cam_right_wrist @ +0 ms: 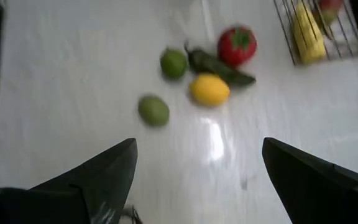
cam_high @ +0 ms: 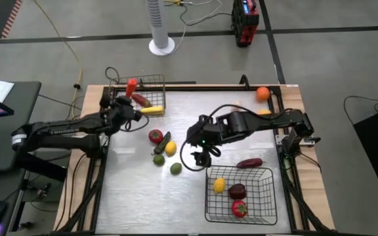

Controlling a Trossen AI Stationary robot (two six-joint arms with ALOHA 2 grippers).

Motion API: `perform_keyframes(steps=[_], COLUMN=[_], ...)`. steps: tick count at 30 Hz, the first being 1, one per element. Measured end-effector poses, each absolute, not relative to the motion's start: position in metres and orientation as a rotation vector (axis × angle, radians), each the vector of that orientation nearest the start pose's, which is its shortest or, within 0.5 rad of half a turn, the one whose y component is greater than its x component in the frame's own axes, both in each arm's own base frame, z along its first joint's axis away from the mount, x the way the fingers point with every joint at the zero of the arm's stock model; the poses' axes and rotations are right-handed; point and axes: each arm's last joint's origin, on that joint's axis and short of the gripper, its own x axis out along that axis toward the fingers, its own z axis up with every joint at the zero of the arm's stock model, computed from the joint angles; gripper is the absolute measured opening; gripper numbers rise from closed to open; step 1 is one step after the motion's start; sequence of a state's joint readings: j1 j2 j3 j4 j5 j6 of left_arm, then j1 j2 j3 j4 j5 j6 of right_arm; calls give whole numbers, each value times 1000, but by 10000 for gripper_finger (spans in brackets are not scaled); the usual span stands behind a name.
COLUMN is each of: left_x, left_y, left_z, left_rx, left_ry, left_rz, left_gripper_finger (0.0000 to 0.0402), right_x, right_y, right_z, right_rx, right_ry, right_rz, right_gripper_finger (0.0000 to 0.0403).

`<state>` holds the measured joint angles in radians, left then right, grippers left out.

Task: Sort produce into baskets
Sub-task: Put the carrot into the top wire basket, then put the chili pepper into the top wire basket

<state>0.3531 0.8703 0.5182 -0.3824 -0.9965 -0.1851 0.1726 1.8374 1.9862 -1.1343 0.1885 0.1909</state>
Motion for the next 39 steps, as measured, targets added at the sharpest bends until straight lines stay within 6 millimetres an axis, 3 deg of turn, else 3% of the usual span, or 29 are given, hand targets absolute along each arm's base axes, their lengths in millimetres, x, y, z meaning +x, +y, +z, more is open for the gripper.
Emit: perform_keyframes(steps=[13,22,30,39], left_x=[138,144,157,167], left_y=[95,91,75,50], left_z=[222,225,236,236], left_rx=[79,4,-138,-138], left_ry=[662,685,671,666], left_rz=[1363,1094,684,545], left_gripper_finger=[195,202,202,202], right_x=[368,356,357,340], right_y=[44,24,12,-2], right_z=[364,358,359,361], right_rx=[-18,-16,-78,-103], right_ry=[1043,1182,1185,1213], right_rz=[-200,-260,-294,-354], right_gripper_finger=[372,372,372,372])
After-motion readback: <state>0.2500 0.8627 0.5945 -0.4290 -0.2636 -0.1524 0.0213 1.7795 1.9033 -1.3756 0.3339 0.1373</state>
